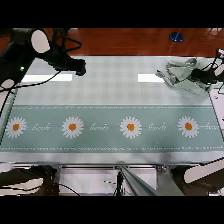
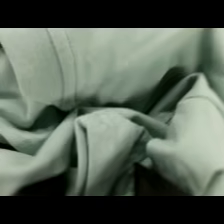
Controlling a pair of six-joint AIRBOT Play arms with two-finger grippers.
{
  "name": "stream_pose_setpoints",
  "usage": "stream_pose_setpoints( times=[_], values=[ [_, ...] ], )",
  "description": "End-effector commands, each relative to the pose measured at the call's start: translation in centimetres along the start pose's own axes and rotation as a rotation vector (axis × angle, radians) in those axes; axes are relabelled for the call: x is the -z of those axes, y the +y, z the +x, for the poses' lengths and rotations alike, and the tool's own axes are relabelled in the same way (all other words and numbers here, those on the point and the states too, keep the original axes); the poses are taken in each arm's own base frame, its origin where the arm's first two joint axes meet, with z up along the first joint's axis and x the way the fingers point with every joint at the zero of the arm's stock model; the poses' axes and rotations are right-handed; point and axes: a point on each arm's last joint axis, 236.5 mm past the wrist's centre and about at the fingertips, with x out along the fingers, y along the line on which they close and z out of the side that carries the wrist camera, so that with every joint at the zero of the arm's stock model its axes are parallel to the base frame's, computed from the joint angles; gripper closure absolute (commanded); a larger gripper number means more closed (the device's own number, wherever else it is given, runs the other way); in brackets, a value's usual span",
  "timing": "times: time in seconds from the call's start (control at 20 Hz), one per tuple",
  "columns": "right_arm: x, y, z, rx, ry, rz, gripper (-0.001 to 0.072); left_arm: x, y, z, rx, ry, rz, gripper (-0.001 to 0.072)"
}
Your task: Fold the shirts.
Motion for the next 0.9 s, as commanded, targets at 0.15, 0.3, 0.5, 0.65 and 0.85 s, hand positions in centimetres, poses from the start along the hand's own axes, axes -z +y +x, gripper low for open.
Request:
stream_pose_setpoints(
  times=[0.15,0.3,0.5,0.65,0.85],
  values=[
    [-1.3,1.2,-0.5,-0.046,-0.031,0.047,0.069,0.5,-0.2,-0.4,0.002,0.017,0.003,-0.0012],
    [-7.6,2.4,-7.4,-0.068,-0.197,-0.039,0.0691,0.1,-0.3,-2.4,0.004,-0.011,0.005,-0.0012],
    [-15.6,5.4,-23.0,-0.16,-0.5,-0.064,0.0691,-3.0,-0.9,-9.3,0.014,-0.18,0.014,-0.0013],
    [-17.3,8.4,-35.6,-0.291,-0.696,-0.067,0.0691,-5.2,-1.4,-17.6,0.025,-0.372,0.023,-0.0012],
    [-14.8,12.4,-49.1,-0.51,-0.838,-0.063,0.0691,-4.7,-2.4,-29.1,0.063,-0.611,0.035,-0.0012]
  ],
)
